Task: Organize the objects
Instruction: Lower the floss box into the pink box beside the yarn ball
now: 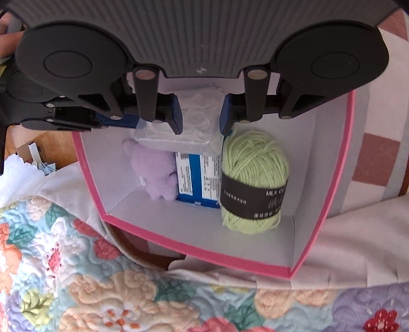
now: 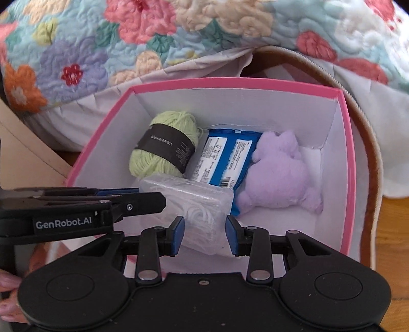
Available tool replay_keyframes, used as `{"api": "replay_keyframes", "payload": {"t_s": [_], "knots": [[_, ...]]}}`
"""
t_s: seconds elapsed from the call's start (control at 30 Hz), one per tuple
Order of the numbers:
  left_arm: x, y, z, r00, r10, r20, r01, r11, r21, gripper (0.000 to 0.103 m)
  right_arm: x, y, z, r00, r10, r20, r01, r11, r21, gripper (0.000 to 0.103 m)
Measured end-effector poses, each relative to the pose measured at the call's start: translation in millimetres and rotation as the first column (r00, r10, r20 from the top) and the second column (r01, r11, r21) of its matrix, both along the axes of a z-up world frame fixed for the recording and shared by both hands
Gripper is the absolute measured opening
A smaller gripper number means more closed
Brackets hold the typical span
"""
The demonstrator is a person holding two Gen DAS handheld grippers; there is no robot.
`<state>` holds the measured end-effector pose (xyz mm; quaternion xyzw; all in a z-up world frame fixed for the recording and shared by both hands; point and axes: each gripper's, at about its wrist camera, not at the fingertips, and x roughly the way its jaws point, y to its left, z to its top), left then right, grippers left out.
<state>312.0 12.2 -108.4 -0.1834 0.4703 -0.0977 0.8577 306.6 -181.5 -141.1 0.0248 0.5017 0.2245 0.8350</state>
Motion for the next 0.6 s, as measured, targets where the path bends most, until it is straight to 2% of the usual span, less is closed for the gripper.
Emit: {"api": "replay_keyframes", "payload": {"t_s": [0.07,0.2,0.33,0.4,0.47,0.6], "knots": [[0,0,-4,1.0,0.003,-0.006,-0.003,1.0,-0.001,0.027,0,4,-3,1.0,0.012,0.013,-0.012,0.999,-0.034,0.04],[-1,0,-9,1.0,0.019,0.011,-0.019,1.0,0.015,0.021,3,4,-6,1.0,0.002,0.016,-0.001,0.999,-0.033,0.04],[-1,0,-13,1.0,0.022,0.014,-0.022,1.0,0.003,0.021,6,3,-8,1.0,-0.018,0.007,0.018,0.999,-0.036,0.04],[-1,-4,-16,1.0,0.025,0.017,-0.026,0.999,0.033,0.021,6,3,-11,1.0,-0.022,0.008,0.022,0.999,-0.045,0.04],[-2,-7,-17,0.999,0.027,0.028,-0.029,0.997,0.078,0.021,4,6,-11,0.999,-0.005,0.039,0.007,0.998,-0.059,0.04],[-6,-2,-13,0.999,0.024,0.049,-0.027,0.999,0.044,0.02,-6,9,-4,0.993,0.017,0.116,-0.008,0.996,-0.084,0.04]]}}
